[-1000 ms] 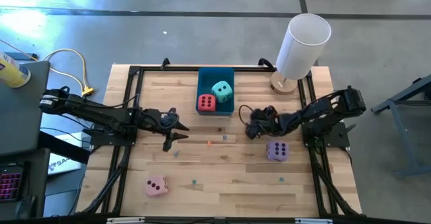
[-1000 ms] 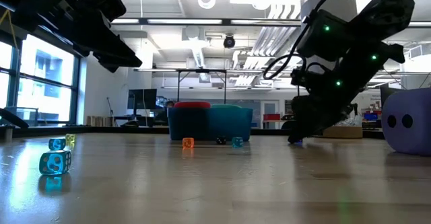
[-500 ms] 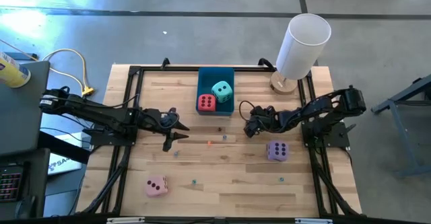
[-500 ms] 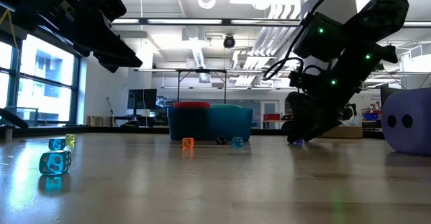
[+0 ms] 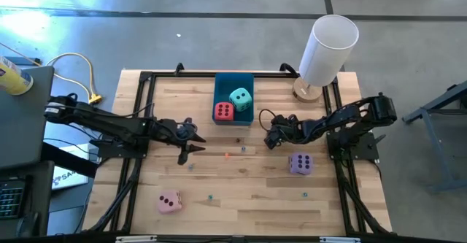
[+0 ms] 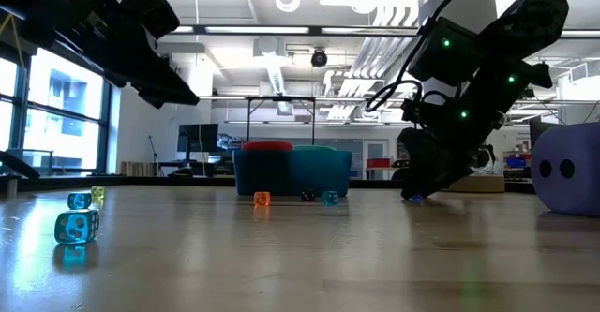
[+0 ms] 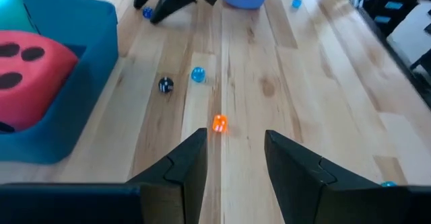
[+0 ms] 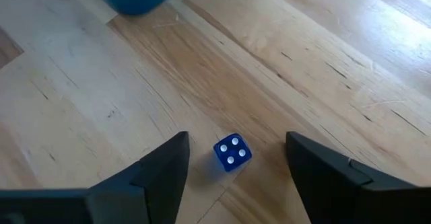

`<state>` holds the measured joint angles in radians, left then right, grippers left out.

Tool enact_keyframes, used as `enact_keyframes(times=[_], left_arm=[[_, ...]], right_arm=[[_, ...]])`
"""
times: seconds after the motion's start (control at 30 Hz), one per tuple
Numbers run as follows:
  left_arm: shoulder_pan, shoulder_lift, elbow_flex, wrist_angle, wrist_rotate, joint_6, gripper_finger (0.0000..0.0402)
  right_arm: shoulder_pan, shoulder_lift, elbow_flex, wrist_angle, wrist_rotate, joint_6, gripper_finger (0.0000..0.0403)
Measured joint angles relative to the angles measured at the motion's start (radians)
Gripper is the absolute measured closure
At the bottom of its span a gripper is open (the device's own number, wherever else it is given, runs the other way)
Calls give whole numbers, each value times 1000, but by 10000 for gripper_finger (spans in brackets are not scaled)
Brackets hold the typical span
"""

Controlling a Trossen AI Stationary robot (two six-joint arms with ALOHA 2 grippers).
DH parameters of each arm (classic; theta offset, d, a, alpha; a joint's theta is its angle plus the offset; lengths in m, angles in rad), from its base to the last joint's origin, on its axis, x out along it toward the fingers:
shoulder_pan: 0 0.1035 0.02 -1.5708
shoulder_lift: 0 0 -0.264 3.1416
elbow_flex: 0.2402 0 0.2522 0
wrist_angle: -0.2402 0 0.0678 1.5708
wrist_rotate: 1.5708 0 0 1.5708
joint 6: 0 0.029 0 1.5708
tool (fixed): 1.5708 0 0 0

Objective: Pick & Place Dice
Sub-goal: Put the small blue die into the blue bin

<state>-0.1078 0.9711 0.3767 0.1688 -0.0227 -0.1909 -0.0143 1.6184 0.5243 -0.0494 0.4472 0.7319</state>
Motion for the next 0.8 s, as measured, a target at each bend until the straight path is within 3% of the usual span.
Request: enact_keyframes(times=[0.23,0.8], left_arm=[[0,55,1,66,0,0,260],[0,64,1,73,0,0,260]], right_arm=[[0,0,0,0,-6,-2,208],[0,-4,0,-1,2,-9,352]])
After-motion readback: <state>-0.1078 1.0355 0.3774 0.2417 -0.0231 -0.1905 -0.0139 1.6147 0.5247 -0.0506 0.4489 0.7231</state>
